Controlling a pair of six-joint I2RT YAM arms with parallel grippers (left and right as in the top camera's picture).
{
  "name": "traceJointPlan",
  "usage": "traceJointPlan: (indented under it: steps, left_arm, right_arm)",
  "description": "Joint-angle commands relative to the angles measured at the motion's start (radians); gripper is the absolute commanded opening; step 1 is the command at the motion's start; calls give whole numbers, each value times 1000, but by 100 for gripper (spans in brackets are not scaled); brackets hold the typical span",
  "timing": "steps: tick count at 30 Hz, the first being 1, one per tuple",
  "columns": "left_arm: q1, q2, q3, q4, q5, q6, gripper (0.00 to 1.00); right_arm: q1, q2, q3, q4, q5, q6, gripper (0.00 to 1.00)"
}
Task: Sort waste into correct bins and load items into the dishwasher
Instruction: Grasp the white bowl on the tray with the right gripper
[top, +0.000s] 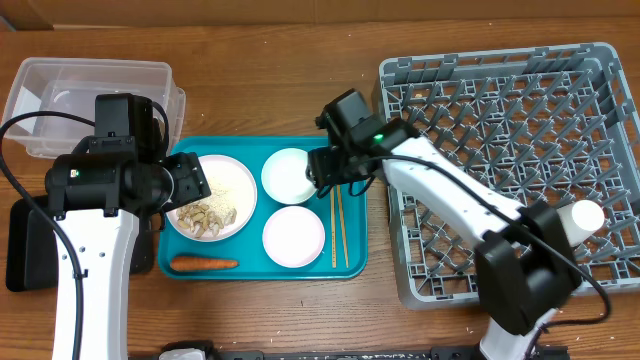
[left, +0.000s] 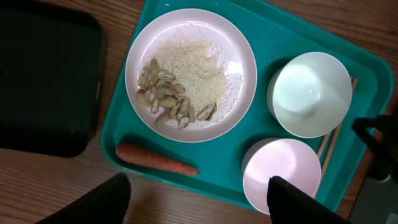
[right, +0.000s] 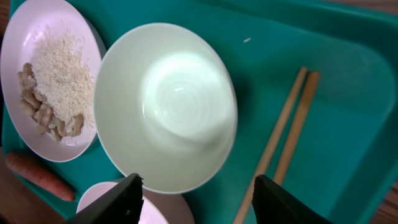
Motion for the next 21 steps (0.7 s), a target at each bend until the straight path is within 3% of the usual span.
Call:
traceJointPlan:
  steps: [1, 7, 16, 21]
  left_arm:
    - [5, 5, 10, 0, -17, -22, 73]
    - [5, 5, 10, 0, -16, -22, 73]
    - [5, 5, 10, -1, -16, -22, 73]
    - [5, 5, 10, 0, -16, -22, 73]
  right_arm:
    - [17, 38, 16, 18, 13, 32, 59]
    - [18, 105, 16, 27, 22, 56, 51]
    - [7, 122, 17, 103, 48, 56, 5]
    - [-39, 90, 87, 48, 167, 55, 4]
